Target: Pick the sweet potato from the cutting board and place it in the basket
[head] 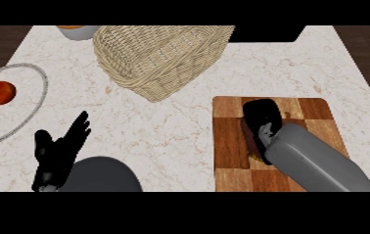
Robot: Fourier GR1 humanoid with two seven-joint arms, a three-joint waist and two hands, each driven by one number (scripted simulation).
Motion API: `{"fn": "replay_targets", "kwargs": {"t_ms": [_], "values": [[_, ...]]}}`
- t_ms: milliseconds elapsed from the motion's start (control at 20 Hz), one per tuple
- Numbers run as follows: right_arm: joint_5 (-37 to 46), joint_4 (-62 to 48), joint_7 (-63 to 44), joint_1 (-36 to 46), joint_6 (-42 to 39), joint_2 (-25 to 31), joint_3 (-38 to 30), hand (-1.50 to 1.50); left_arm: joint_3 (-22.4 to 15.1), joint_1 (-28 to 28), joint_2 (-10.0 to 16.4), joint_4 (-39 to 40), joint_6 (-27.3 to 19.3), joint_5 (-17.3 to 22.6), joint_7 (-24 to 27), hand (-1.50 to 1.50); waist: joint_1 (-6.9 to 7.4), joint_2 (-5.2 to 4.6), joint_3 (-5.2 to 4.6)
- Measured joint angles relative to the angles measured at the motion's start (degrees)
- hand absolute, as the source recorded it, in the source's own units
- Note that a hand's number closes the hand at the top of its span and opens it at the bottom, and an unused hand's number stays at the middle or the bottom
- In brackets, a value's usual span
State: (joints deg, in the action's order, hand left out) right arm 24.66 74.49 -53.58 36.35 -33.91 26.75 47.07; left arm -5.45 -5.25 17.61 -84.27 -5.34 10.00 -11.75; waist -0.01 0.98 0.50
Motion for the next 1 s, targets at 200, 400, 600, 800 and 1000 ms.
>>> {"fn": "replay_targets", "kwargs": {"t_ms": [200, 400, 600, 800, 1000], "values": [[3.8, 0.3, 0.5, -0.5, 0.1, -1.0, 1.5, 1.5, 0.1, -0.4, -0.3, -0.1, 0.4, -0.2, 0.8, 0.0, 0.04, 0.22, -0.22], [6.6, 5.6, 2.2, 0.7, 1.5, -10.5, 6.6, 1.5, -0.4, 0.5, -0.7, -0.4, 0.2, -0.5, -0.1, 0.0, 0.94, -0.07, -0.19], [8.8, 9.5, 4.8, 1.8, 6.1, -20.3, 13.4, 1.5, -0.5, 1.7, -0.5, 0.1, 0.9, -0.5, -0.4, 0.0, 2.36, -0.59, -0.03], [11.6, 10.5, 5.5, 3.5, 13.4, -24.3, 18.8, 1.5, -0.6, 1.9, -0.5, 0.3, 1.1, -0.7, -0.8, 0.0, 2.42, -0.63, 0.08], [11.7, 13.5, 5.0, 3.9, 22.5, -25.8, 18.8, 1.5, -0.6, 1.7, -1.0, 0.1, 0.5, -1.1, -1.4, 0.0, 2.11, -0.6, 0.17]]}}
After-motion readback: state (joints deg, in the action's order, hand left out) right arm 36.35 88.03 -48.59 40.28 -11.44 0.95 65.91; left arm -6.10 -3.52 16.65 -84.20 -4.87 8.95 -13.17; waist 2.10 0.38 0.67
